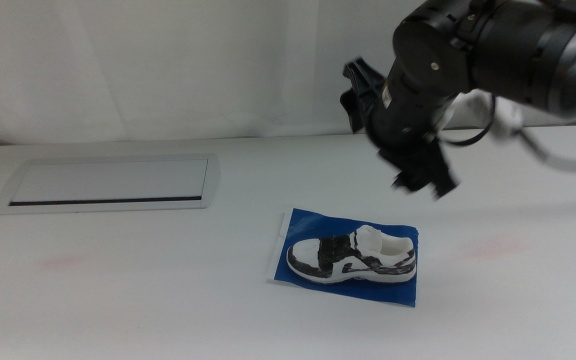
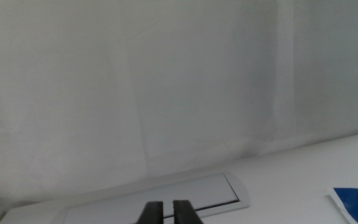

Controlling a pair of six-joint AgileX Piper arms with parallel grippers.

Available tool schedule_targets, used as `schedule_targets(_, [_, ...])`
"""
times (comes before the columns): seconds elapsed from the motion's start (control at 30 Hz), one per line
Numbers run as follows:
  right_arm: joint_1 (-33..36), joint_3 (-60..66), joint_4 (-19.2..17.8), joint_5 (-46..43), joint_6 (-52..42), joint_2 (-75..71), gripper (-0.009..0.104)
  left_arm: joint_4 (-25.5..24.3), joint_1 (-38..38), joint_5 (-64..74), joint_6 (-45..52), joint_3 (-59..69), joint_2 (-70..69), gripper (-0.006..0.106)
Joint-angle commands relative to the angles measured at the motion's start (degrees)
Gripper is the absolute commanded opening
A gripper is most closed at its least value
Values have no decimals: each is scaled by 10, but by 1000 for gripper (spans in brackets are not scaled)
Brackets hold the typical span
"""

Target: Use one arm to grab the shoe from the table and place it on the mat.

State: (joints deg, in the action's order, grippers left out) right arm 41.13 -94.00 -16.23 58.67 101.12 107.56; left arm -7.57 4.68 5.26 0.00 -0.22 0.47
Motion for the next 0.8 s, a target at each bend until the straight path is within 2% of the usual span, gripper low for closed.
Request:
schedule_targets(0.0, [-11, -2, -55, -13, -131, -17, 77, 5, -2, -1, -4, 23, -23, -3])
schedule_targets(0.2, [-53, -2, -59, -1, -441, -48, 77, 5, -2, -1, -4, 23, -23, -3])
schedule_targets(0.3, [-78, -2, -60, 44, -593, -53, 77, 5, -2, -1, -4, 23, -23, -3])
schedule_targets(0.47, [-115, -2, -60, 64, -723, -53, 77, 5, -2, -1, -4, 23, -23, -3])
schedule_targets(0.57, [-144, -2, -51, 65, -749, -53, 77, 5, -2, -1, -4, 23, -23, -3])
schedule_targets(0.67, [-186, -2, -16, 68, -769, -53, 77, 5, -2, -1, -4, 23, -23, -3])
schedule_targets(0.7, [-212, -2, 13, 68, -793, -53, 77, 5, -2, -1, -4, 23, -23, -3])
schedule_targets(0.77, [-238, -2, 39, 69, -829, -54, 77, 5, -2, -1, -4, 23, -23, -3])
